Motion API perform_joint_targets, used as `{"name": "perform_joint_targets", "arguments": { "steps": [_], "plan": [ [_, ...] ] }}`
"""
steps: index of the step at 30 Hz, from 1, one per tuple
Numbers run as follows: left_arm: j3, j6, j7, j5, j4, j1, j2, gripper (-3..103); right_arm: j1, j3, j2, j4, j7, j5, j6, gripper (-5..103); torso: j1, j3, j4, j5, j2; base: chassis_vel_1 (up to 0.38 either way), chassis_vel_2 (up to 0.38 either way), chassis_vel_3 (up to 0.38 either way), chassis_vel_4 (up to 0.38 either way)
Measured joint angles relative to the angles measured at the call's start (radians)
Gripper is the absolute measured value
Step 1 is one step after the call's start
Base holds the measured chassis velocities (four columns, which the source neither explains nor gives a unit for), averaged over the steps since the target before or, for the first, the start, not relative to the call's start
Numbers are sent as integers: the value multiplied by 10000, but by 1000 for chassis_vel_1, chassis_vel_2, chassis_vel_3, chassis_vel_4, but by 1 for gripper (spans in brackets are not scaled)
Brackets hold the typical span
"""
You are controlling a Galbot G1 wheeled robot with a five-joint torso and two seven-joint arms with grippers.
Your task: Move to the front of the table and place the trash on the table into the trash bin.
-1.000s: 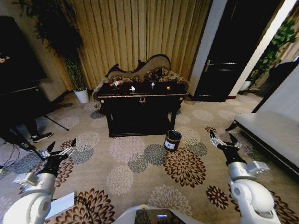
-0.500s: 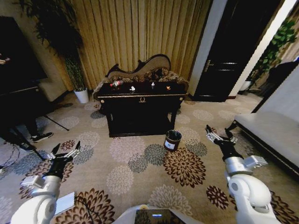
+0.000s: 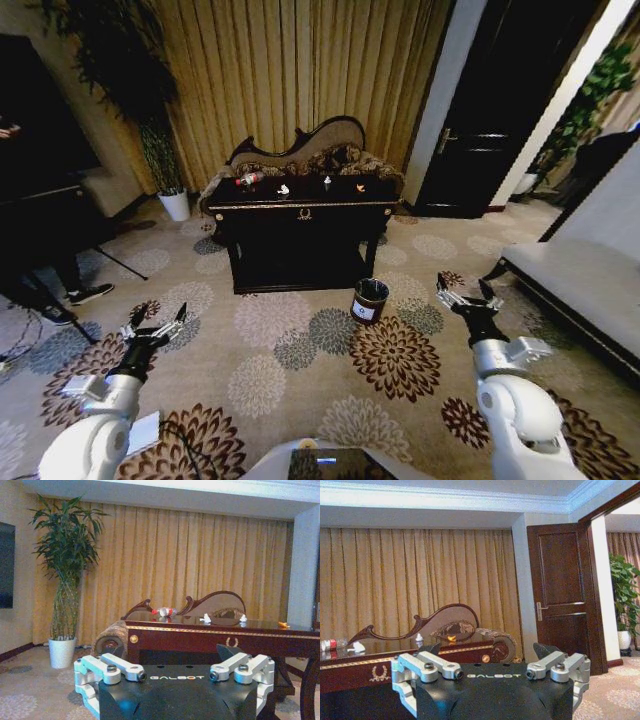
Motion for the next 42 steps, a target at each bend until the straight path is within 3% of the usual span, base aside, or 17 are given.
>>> {"name": "perform_joint_targets", "arguments": {
  "steps": [34,38,40,41,42],
  "plan": [
    [-109,288,-552,132,-293,-57,-68,100,104,-130,104,-210,1,73,-26,100,2,0,0,0,-3,-54,51,50,-50],
    [-72,360,-837,233,-348,-83,-125,100,101,-131,107,-226,0,96,-29,100,-1,-1,1,0,-2,-66,68,55,-61],
    [3,666,-1496,365,-495,-101,-208,100,116,-139,128,-254,0,116,-43,100,-2,-2,1,-1,-1,-78,86,56,-85],
    [3,666,-1496,365,-495,-101,-208,100,116,-139,128,-254,0,116,-43,100,-2,-2,1,-1,-1,-93,86,56,-94],
    [54,966,-2058,402,-686,-117,-276,100,142,-142,156,-267,1,137,-144,100,-2,-1,0,0,0,-107,84,87,-96]
  ]
}}
